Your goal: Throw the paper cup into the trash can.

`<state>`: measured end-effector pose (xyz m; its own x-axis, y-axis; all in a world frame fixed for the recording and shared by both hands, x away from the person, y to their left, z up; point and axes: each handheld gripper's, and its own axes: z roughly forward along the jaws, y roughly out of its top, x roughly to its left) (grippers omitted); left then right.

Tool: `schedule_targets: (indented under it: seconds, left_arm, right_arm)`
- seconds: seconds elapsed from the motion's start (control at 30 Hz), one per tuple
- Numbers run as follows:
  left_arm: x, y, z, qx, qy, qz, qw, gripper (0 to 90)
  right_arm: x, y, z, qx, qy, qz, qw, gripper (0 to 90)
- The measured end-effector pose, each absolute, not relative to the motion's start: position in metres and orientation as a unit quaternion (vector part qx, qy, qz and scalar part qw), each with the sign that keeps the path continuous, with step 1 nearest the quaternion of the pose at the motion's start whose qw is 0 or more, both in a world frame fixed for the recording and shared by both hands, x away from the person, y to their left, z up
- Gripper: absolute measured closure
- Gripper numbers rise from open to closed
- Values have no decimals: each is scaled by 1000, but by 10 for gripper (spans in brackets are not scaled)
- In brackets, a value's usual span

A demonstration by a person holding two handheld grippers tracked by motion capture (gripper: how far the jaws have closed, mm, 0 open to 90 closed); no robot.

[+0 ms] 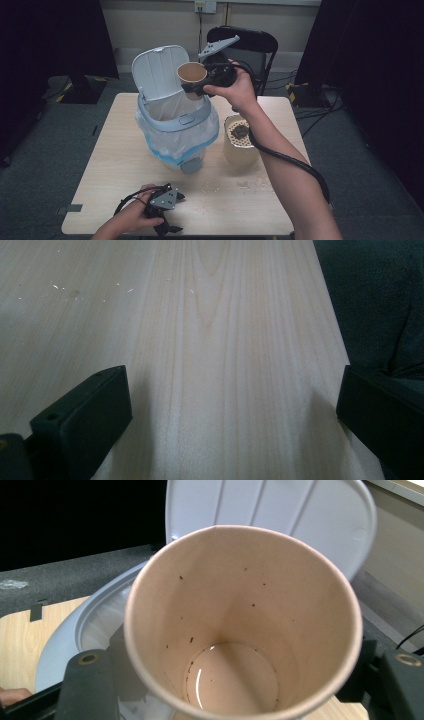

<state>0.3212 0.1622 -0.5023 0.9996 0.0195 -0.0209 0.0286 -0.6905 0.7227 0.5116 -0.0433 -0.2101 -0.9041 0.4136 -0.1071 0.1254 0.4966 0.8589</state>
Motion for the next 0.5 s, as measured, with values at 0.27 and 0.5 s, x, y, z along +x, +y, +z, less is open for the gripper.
schedule_targets:
  seconds: [0.27, 0.5]
  left_arm:
    - [321, 162, -502, 920, 12, -6, 392, 7]
    - [321, 162, -503, 919, 12, -6, 394, 7]
  right_arm:
    - [512, -28, -215, 153, 852, 480, 142, 284]
    - [513, -19, -219, 153, 850, 485, 134, 283]
